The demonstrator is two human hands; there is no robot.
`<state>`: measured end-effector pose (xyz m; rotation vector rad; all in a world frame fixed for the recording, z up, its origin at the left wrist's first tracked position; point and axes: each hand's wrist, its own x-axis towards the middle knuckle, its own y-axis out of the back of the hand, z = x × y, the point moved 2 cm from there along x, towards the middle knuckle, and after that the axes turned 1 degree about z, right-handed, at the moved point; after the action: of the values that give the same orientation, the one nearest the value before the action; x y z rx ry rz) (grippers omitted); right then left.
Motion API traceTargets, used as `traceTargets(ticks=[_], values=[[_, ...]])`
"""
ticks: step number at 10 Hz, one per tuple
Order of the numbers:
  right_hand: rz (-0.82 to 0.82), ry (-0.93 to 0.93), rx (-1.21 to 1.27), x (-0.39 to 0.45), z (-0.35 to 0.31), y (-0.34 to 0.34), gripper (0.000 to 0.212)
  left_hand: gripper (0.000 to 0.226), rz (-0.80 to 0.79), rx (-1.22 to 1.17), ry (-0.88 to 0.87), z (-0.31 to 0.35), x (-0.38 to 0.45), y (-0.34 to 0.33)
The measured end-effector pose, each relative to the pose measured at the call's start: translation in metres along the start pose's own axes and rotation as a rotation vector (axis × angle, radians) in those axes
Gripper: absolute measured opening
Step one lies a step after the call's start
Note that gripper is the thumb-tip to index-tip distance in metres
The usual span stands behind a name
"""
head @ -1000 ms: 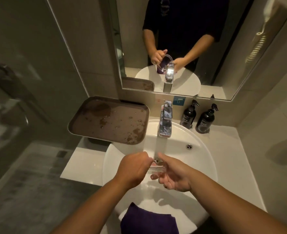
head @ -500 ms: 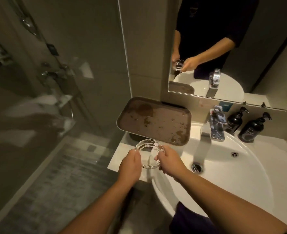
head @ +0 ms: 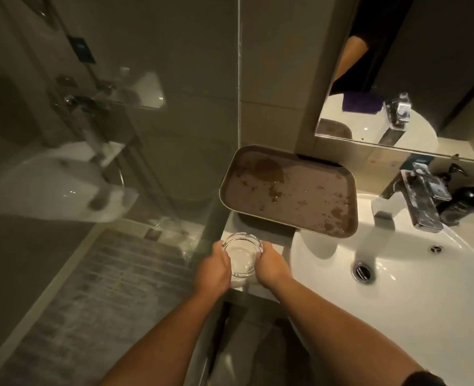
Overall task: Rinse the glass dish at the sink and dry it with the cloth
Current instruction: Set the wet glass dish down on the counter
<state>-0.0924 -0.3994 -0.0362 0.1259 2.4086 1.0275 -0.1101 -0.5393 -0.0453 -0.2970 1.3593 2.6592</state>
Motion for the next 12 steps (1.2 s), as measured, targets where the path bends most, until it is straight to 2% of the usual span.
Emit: traceTargets(ticks=[3,6,7,8,9,10,11,12], values=[[0.017,-0.088,-0.098,0.004,0.013,-0.018,0.055,0.041,-0.134,0.19,0.039,-0.006,0.008,-0.018],[-0.015,-0.126,-0.176,0.008,0.015,-0.022,0.068,0.045,-0.196,0.334,0.077,-0.007,0.012,-0.025],[-0.061,-0.147,-0.261,0.011,0.015,-0.023,0.066,0.045,-0.204,0.338,0.082,-0.006,0.013,-0.025],[-0.035,-0.175,-0.178,0.013,0.013,-0.02,0.039,0.043,-0.205,0.311,0.056,-0.005,0.013,-0.024],[0.006,-0.147,-0.216,0.008,0.011,-0.015,0.035,0.045,-0.178,0.24,0.05,-0.009,0.01,-0.019],[-0.113,-0.078,-0.256,-0.026,0.005,0.004,0.035,0.048,-0.096,0.169,0.057,-0.014,-0.001,-0.009],[-0.08,0.02,-0.222,-0.057,0.02,0.032,0.024,0.048,-0.053,0.171,-0.014,-0.005,-0.019,-0.002],[-0.001,0.042,-0.148,-0.095,0.059,0.076,0.027,0.04,-0.052,0.244,-0.173,0.021,-0.041,-0.004]])
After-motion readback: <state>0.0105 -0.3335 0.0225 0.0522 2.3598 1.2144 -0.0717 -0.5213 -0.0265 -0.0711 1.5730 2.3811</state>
